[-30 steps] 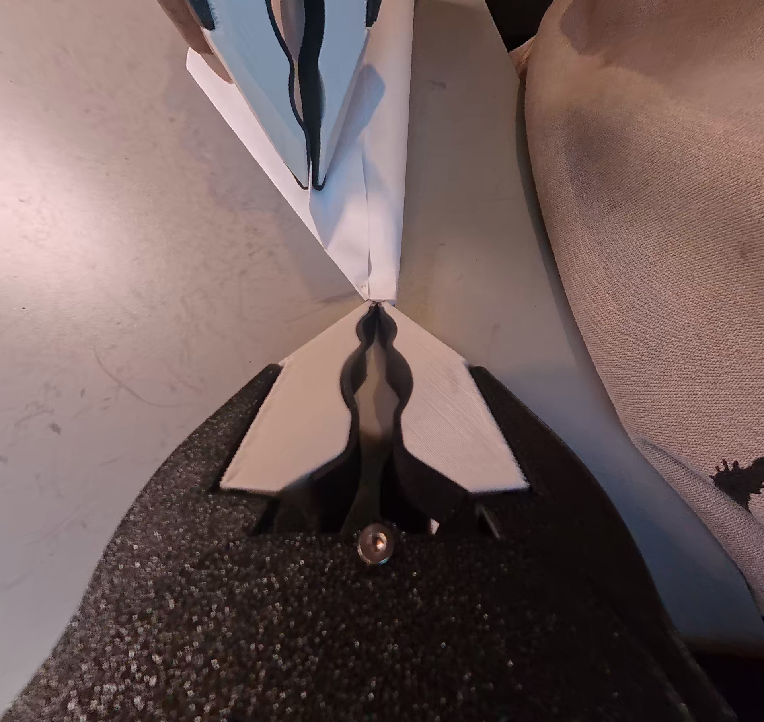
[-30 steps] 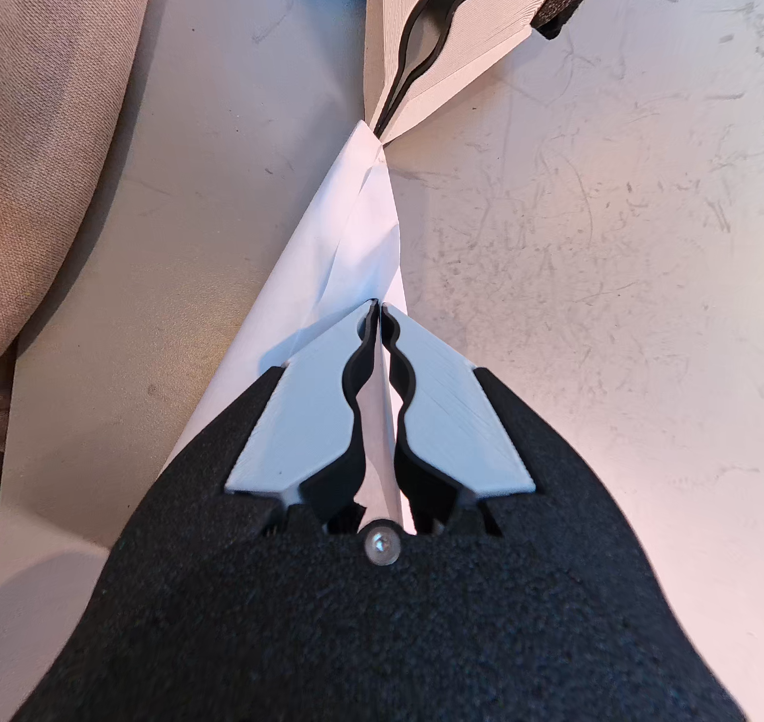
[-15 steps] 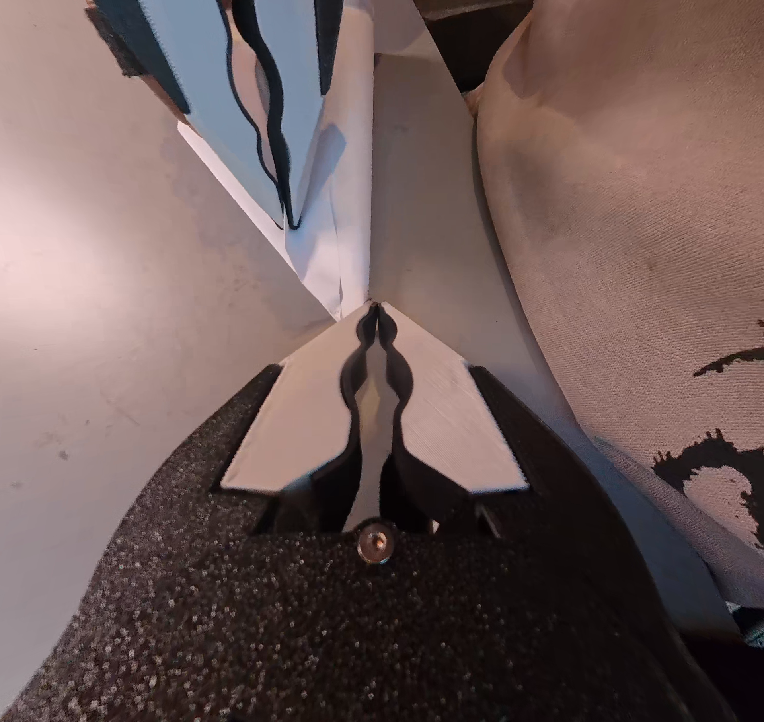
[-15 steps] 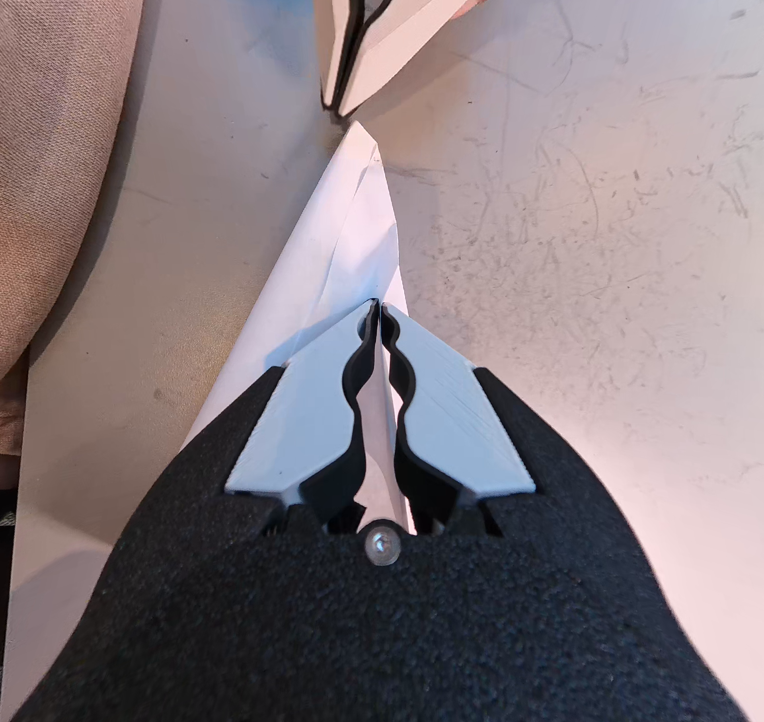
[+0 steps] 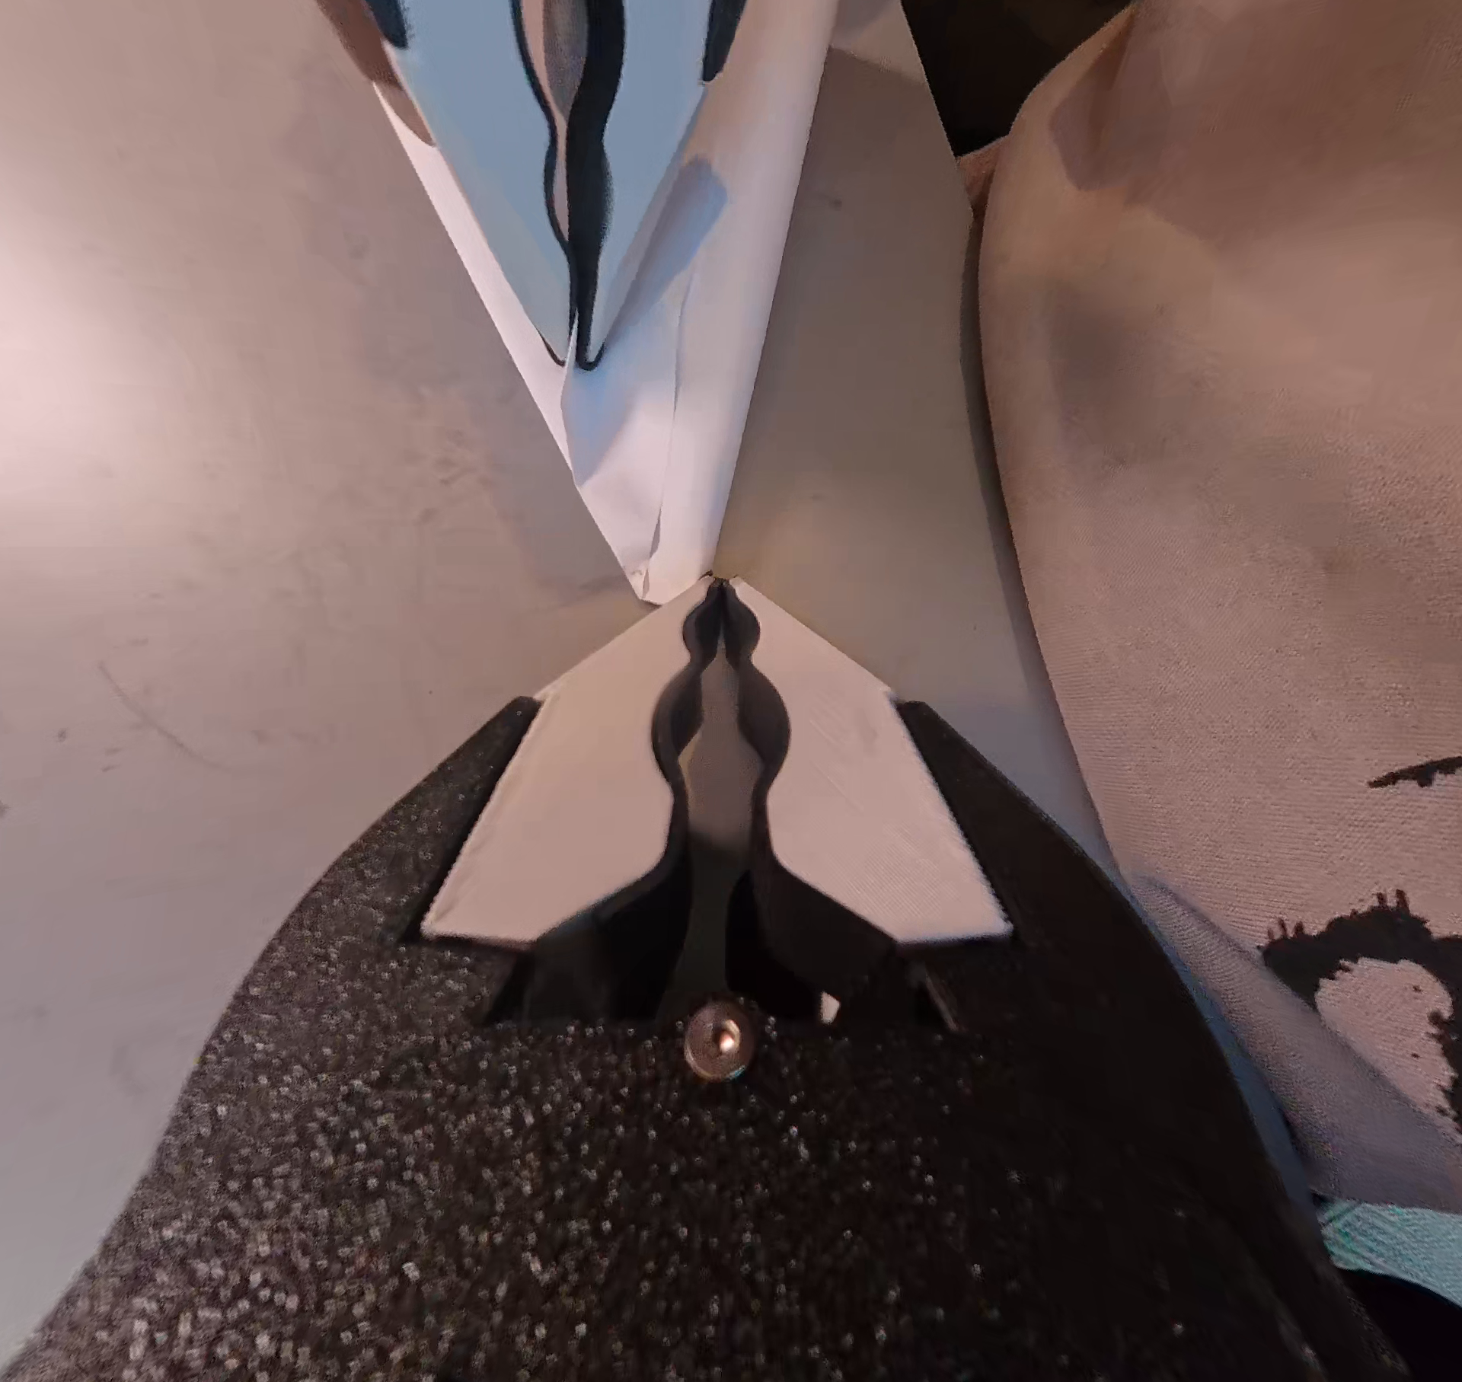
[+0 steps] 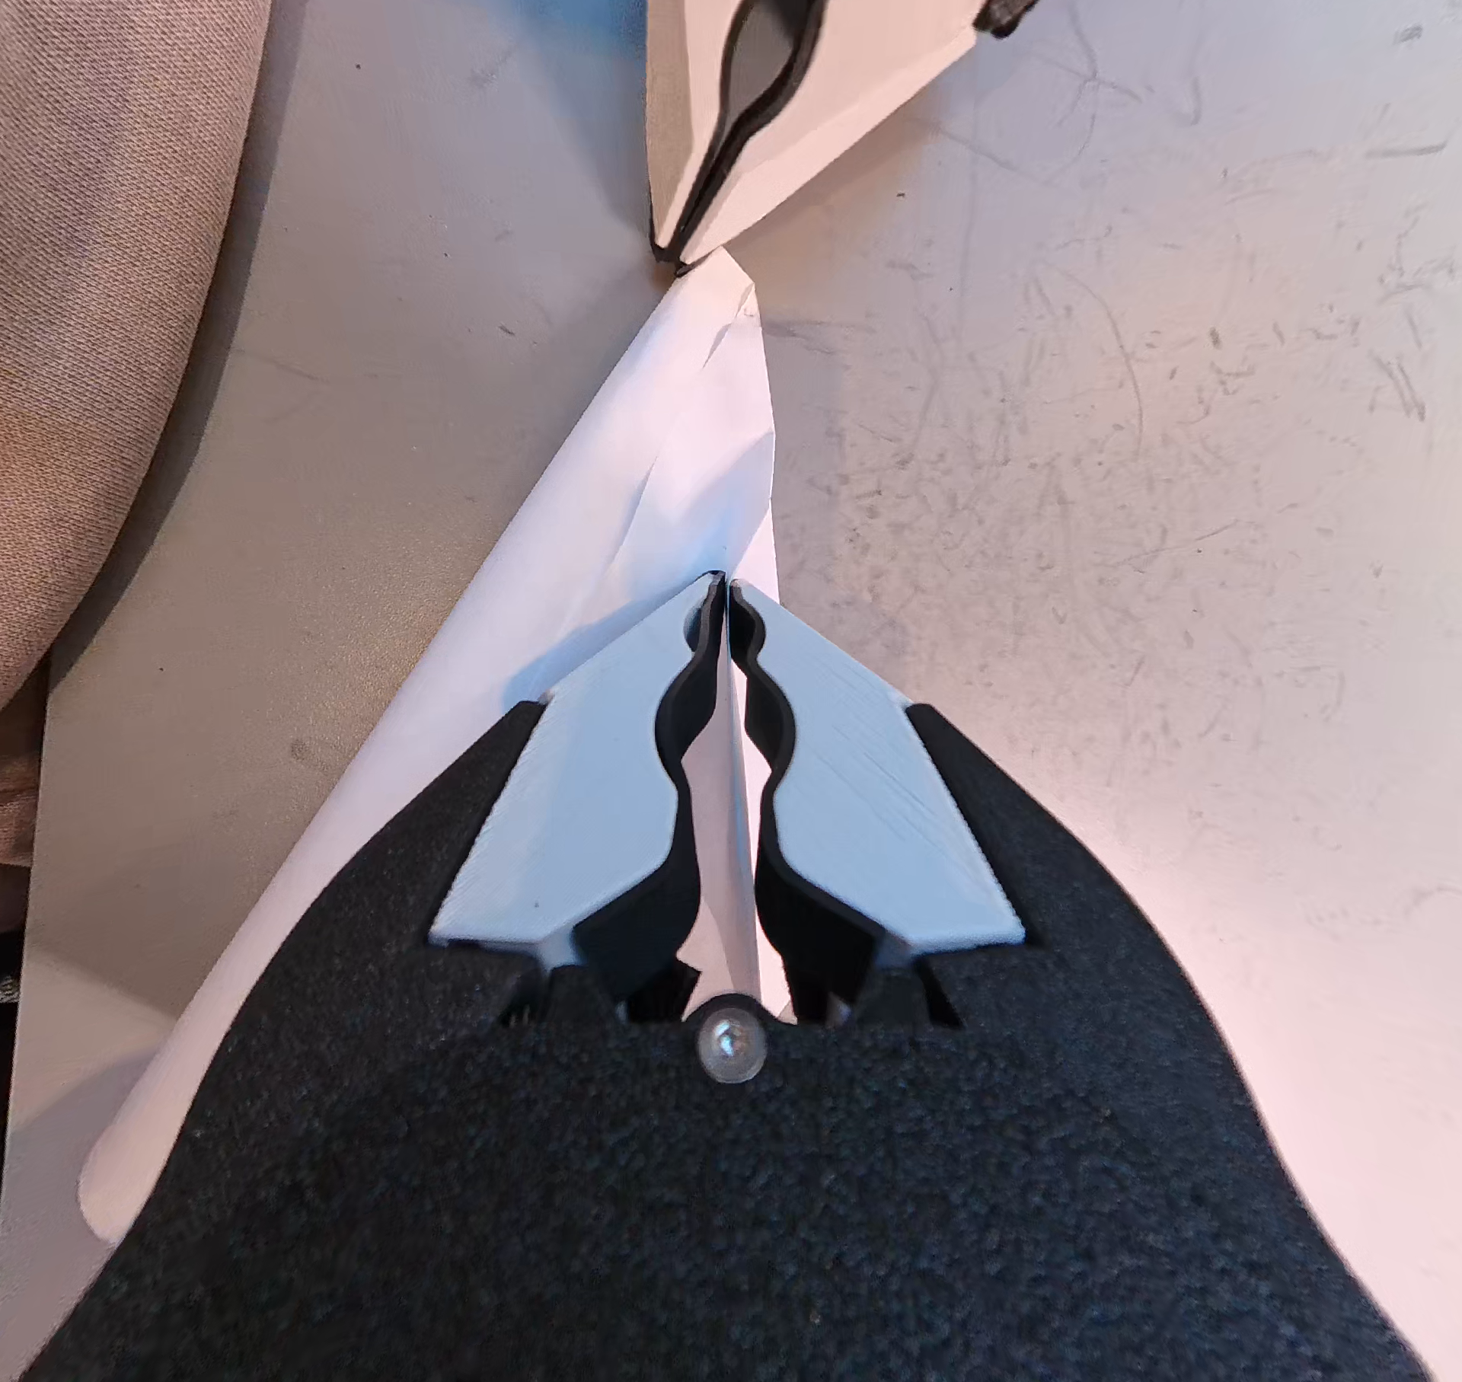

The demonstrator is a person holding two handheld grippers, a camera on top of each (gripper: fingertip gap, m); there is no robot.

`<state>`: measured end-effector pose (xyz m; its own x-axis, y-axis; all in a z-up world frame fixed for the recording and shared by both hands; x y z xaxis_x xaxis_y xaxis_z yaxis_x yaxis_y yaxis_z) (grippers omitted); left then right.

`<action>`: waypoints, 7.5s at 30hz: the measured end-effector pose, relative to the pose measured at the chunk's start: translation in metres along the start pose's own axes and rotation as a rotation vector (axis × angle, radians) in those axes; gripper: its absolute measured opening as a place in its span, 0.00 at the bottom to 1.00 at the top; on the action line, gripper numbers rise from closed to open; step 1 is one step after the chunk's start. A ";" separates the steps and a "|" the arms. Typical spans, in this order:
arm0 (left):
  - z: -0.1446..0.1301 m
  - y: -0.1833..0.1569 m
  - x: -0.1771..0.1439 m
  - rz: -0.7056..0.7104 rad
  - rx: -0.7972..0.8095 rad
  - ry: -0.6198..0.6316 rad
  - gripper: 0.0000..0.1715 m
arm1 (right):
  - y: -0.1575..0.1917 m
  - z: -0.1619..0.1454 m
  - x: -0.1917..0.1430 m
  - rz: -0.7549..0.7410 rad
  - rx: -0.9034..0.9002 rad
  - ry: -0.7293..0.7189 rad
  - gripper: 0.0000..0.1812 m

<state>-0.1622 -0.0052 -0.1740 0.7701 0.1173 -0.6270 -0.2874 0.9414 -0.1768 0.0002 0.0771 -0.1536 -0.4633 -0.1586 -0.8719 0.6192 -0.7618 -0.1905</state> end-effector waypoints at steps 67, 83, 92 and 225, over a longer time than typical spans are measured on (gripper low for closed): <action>0.010 -0.001 0.003 0.059 -0.129 0.113 0.00 | 0.000 0.000 0.001 -0.017 -0.084 0.004 0.00; 0.008 -0.005 0.007 0.078 -0.100 0.065 0.00 | -0.023 0.008 0.001 -0.033 -0.110 0.055 0.02; 0.011 -0.006 0.012 0.142 -0.097 0.036 0.00 | -0.045 0.011 -0.004 -0.132 -0.036 0.043 0.14; -0.005 0.063 -0.023 0.379 -0.273 -0.066 0.00 | -0.045 0.027 0.040 -0.004 0.444 -0.261 0.08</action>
<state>-0.2011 0.0493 -0.1748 0.6137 0.4651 -0.6381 -0.6880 0.7115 -0.1431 -0.0634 0.0878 -0.1677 -0.6429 -0.2636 -0.7191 0.3149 -0.9469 0.0655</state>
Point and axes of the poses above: each gripper's, where its closed fingertips meet, x out along the fingers, z out of its top, y = z × x across the jaws, the point moved 10 cm from there along -x, back along the fingers, and after that the axes turned 2 degrees about -y, right-handed, at the moved point
